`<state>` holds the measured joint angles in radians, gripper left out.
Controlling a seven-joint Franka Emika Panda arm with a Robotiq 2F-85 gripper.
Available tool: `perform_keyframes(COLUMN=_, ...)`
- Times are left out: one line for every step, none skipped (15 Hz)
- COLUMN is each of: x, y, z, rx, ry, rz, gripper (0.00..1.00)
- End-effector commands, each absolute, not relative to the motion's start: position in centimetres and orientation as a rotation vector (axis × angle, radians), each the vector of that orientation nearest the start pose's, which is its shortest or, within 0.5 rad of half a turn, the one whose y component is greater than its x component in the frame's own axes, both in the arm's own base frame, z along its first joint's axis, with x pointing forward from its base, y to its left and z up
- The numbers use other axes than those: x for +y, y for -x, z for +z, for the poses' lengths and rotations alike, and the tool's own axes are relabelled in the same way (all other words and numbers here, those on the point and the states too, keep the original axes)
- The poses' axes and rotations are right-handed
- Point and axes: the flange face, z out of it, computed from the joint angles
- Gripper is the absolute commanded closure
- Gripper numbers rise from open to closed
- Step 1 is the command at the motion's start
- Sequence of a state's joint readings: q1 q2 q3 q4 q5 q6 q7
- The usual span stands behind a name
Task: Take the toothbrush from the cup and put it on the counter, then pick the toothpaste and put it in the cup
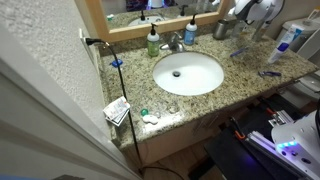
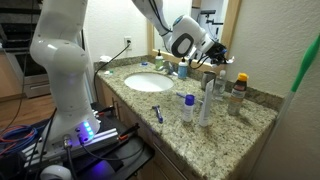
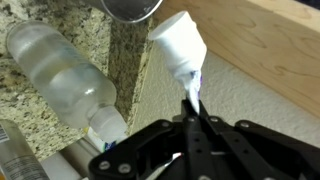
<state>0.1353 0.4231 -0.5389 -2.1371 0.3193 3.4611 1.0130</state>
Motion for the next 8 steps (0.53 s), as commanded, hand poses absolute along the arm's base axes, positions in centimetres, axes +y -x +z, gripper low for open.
perform_keyframes(x=-23.4, y=-58.4, z=33.7, rx=1.889, ry=1.868, rz=-1.424, gripper=0.99)
perform_keyframes(x=-23.2, y=-58.3, z=33.8, rx=1.876, ry=1.892, rz=-1.435, gripper=0.99)
perform_keyframes(x=-22.6, y=-58.6, z=33.6, rx=1.864, ry=1.910, rz=-1.444, gripper=0.99)
perform_keyframes(x=-22.2, y=-58.9, z=33.5, rx=1.854, ry=1.926, rz=-1.462, gripper=0.99)
perform_keyframes(x=-21.9, y=-59.1, z=33.4, rx=1.848, ry=1.936, rz=-1.474, gripper=0.99)
perform_keyframes(x=-22.0, y=-59.3, z=33.3, rx=1.851, ry=1.939, rz=-1.491, gripper=0.99)
perform_keyframes(x=-22.0, y=-59.3, z=33.3, rx=1.853, ry=1.944, rz=-1.509, gripper=0.99)
perform_keyframes(x=-22.3, y=-59.2, z=33.0, rx=1.863, ry=1.953, rz=-1.521, gripper=0.99)
